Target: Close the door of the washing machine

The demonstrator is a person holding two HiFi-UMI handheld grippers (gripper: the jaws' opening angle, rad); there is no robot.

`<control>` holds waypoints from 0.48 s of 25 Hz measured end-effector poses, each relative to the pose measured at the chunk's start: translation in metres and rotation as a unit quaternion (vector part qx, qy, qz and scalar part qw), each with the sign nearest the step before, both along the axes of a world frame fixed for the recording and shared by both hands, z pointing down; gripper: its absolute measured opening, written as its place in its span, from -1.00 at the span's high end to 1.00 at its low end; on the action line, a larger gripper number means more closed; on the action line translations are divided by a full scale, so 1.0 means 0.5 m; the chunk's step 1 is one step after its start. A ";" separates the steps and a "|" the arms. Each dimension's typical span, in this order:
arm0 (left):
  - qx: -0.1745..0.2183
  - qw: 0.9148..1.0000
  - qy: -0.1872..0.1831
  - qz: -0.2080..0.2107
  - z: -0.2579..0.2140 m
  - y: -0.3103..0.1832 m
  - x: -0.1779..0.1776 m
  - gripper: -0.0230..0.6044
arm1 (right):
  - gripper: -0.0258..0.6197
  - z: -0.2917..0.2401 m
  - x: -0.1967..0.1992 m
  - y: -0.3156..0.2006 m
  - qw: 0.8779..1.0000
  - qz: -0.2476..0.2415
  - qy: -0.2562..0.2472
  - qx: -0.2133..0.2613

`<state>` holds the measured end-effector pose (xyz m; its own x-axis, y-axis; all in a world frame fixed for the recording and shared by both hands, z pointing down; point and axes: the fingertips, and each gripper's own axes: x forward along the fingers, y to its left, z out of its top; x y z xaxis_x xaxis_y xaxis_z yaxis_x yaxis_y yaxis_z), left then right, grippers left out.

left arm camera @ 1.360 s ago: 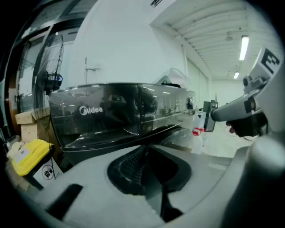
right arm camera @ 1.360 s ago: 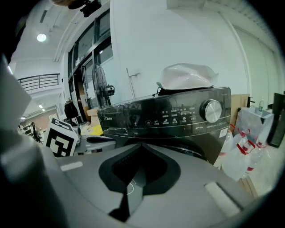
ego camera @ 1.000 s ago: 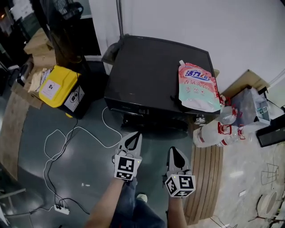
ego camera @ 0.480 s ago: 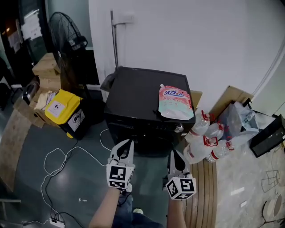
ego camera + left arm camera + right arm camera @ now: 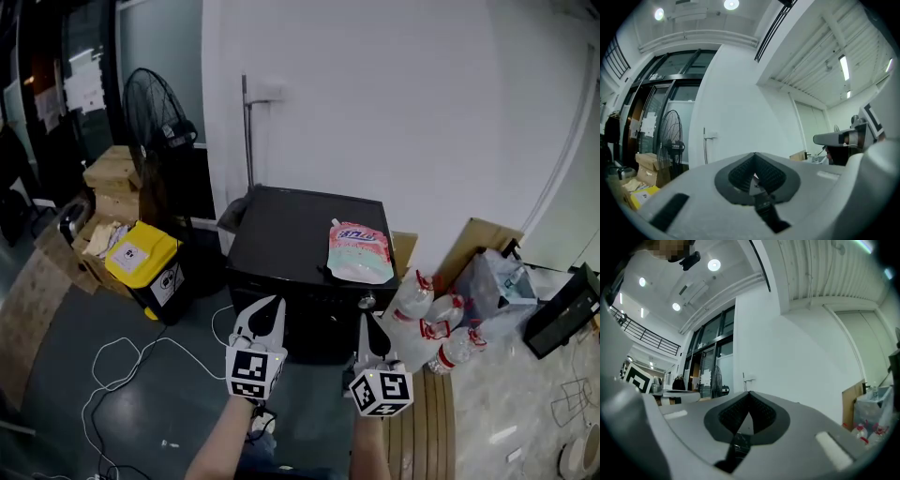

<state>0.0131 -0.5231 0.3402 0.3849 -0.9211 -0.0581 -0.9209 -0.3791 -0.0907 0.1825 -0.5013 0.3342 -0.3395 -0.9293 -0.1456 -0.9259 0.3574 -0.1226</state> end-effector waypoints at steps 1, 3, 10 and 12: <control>0.003 1.000 -0.003 -0.001 -0.008 -0.006 0.000 0.90 | 0.88 -0.010 -0.004 -0.008 1.000 -0.001 0.002 0.006; 0.009 1.000 -0.008 -0.001 -0.019 -0.020 0.001 0.90 | 0.88 -0.022 -0.009 -0.023 1.000 0.000 0.003 0.013; 0.016 1.000 -0.008 -0.005 -0.036 -0.071 -0.011 0.90 | 0.88 -0.028 -0.007 -0.074 1.000 0.012 0.003 0.013; 0.015 1.000 -0.008 -0.006 -0.035 -0.079 -0.016 0.90 | 0.88 -0.020 -0.006 -0.083 1.000 0.013 0.004 0.010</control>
